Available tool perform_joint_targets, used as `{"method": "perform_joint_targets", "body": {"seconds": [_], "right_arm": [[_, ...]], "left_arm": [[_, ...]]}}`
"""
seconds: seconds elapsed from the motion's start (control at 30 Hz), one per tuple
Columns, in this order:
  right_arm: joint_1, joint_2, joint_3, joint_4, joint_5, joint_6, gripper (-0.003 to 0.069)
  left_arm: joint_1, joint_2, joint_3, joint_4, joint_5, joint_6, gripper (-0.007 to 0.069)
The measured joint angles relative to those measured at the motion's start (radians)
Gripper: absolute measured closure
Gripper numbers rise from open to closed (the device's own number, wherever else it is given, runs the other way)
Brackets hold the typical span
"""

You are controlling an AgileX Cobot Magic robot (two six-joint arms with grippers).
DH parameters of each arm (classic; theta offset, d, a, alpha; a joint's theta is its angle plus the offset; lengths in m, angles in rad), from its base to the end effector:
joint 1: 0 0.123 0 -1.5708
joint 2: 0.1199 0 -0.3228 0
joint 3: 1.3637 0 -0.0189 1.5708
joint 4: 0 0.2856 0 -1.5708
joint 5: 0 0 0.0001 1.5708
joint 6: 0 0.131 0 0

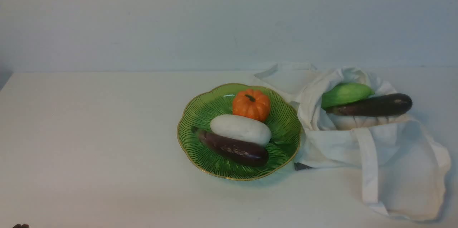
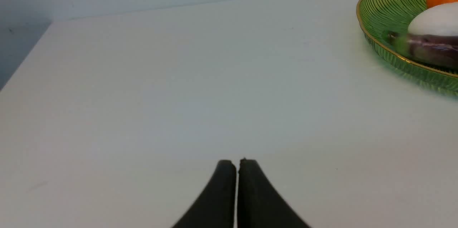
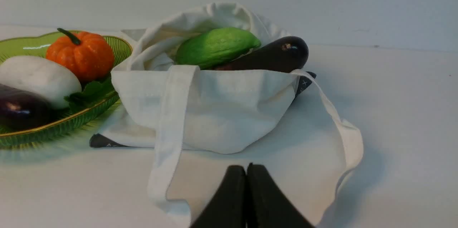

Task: Take vegetables from cloth bag on white table place on plate.
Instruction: 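Reach into the white cloth bag and grasp a vegetable inside with the right gripper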

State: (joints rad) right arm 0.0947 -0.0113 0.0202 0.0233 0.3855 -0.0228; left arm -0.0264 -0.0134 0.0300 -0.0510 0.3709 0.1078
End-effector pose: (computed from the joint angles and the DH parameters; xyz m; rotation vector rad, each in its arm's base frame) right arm 0.0867 0.0094 0.1595 -0.0961 1.8761 0.0725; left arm 0.0876 -0.0047 0.1575 0.0938 1.8683 0.0061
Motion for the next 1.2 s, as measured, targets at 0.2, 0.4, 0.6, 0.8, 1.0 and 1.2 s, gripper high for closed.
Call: {"method": "perform_joint_targets", "body": {"seconds": [0.2, 0.4, 0.6, 0.8, 1.0, 1.2], "right_arm": [[0.0, 0.0, 0.0, 0.0, 0.0, 0.0, 0.0673], [0.0, 0.0, 0.0, 0.0, 0.0, -0.02, 0.0673], [0.0, 0.0, 0.0, 0.0, 0.0, -0.029, 0.0673], [0.0, 0.0, 0.0, 0.0, 0.0, -0.029, 0.0673], [0.0, 0.0, 0.0, 0.0, 0.0, -0.029, 0.0673], [0.0, 0.0, 0.0, 0.0, 0.0, -0.029, 0.0673]], "left_arm": [[0.0, 0.0, 0.0, 0.0, 0.0, 0.0, 0.0629], [0.0, 0.0, 0.0, 0.0, 0.0, 0.0, 0.0629], [0.0, 0.0, 0.0, 0.0, 0.0, 0.0, 0.0629], [0.0, 0.0, 0.0, 0.0, 0.0, 0.0, 0.0629], [0.0, 0.0, 0.0, 0.0, 0.0, 0.0, 0.0629], [0.0, 0.0, 0.0, 0.0, 0.0, 0.0, 0.0629]]}}
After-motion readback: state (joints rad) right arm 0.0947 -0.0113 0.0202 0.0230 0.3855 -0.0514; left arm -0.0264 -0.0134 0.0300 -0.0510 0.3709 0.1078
